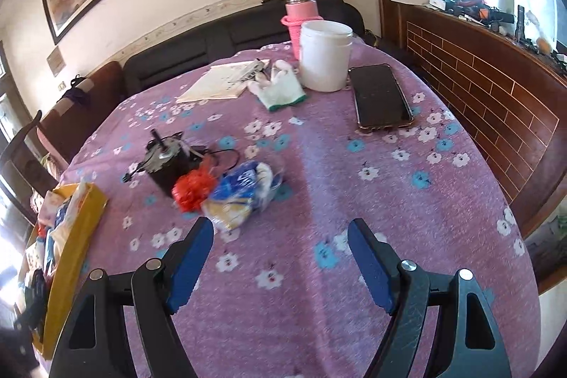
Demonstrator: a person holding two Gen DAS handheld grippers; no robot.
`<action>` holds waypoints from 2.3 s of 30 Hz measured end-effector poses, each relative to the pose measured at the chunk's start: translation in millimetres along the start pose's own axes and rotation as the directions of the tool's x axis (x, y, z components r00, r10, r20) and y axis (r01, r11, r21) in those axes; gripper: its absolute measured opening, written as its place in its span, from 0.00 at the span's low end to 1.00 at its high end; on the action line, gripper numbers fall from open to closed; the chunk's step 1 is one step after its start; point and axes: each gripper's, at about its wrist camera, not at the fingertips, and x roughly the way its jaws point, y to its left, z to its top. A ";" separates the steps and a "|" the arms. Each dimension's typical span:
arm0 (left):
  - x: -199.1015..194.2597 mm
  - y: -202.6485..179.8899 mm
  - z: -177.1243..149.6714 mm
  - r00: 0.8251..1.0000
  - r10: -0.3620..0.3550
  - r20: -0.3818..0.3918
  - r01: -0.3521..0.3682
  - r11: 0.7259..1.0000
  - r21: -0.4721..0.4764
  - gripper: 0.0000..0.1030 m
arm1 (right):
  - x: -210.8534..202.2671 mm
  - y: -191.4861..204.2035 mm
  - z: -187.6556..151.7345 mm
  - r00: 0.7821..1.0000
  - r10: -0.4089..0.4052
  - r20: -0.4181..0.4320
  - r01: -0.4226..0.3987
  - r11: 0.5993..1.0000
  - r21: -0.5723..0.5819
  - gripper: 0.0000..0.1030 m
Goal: Organize soft objects
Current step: 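Reach the left gripper toward the red bag while the right moves toward the blue-white bag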
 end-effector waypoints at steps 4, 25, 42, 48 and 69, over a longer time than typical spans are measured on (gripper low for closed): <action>16.2 -15.3 -11.1 0.995 -0.090 -0.042 0.090 0.996 -0.015 0.83 | 9.5 -6.0 11.0 1.000 0.002 -0.019 -0.002 1.000 0.020 0.79; 68.8 -38.1 -42.1 0.967 -0.190 -0.168 0.180 0.981 -0.075 1.00 | 129.3 113.0 51.0 0.927 0.135 -0.349 -0.233 0.938 -0.256 0.79; 69.9 -37.7 -41.4 0.968 -0.189 -0.168 0.179 0.981 -0.073 1.00 | 38.7 35.1 43.5 0.956 0.163 -0.244 -0.203 0.968 -0.149 0.81; 69.4 -36.9 -41.9 0.969 -0.185 -0.166 0.175 0.982 -0.073 1.00 | 60.8 30.5 34.4 0.978 0.056 -0.201 -0.094 0.978 -0.185 0.81; 66.5 -39.3 -47.4 0.971 -0.178 -0.160 0.168 0.983 -0.074 1.00 | 93.5 58.9 19.6 0.955 0.037 -0.295 -0.111 0.965 -0.238 0.56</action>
